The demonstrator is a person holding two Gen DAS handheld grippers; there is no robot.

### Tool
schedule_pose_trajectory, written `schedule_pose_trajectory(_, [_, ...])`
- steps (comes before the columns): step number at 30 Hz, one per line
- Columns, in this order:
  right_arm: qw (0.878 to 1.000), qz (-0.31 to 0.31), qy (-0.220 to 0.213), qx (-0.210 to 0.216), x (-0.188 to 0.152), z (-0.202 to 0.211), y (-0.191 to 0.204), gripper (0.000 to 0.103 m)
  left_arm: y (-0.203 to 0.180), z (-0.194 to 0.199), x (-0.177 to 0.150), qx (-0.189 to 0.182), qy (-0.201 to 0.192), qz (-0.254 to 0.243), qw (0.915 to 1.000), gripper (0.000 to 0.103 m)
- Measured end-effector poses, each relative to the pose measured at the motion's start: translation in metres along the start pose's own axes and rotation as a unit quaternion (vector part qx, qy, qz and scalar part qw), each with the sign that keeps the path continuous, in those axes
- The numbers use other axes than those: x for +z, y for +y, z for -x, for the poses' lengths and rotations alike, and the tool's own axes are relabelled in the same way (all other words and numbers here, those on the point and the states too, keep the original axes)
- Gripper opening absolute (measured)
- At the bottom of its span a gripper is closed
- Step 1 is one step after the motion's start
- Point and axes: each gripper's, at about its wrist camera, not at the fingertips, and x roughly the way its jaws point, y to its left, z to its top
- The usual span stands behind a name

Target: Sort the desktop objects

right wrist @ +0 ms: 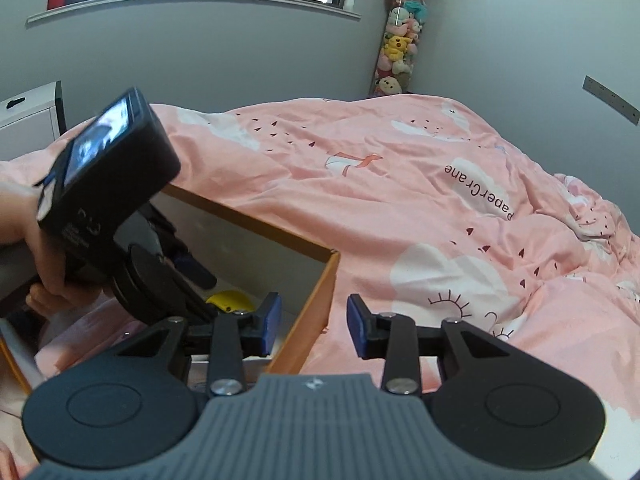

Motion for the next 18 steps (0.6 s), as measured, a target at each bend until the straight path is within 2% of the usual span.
schedule_pose_trajectory(6, [1.000, -0.022, 0.002, -0.002, 0.004, 0.023, 0.008, 0.040, -0.007, 0.052, -0.005, 0.021, -0.025, -0.011, 0.9994, 0.062])
schedule_pose_trajectory(9, [0.999, -0.035, 0.000, 0.000, 0.006, 0.038, 0.017, 0.044, -0.012, 0.081, -0.013, 0.036, -0.038, -0.012, 0.9986, 0.062])
schedule_pose_trajectory(13, [0.999, -0.041, -0.001, 0.001, 0.006, 0.055, 0.033, 0.045, -0.019, 0.115, -0.026, 0.039, -0.057, -0.016, 0.9975, 0.064])
schedule_pose_trajectory(18, [0.997, -0.080, -0.003, 0.011, 0.003, 0.074, 0.053, 0.046, -0.029, 0.154, -0.049, 0.049, -0.093, 0.003, 0.9944, 0.065])
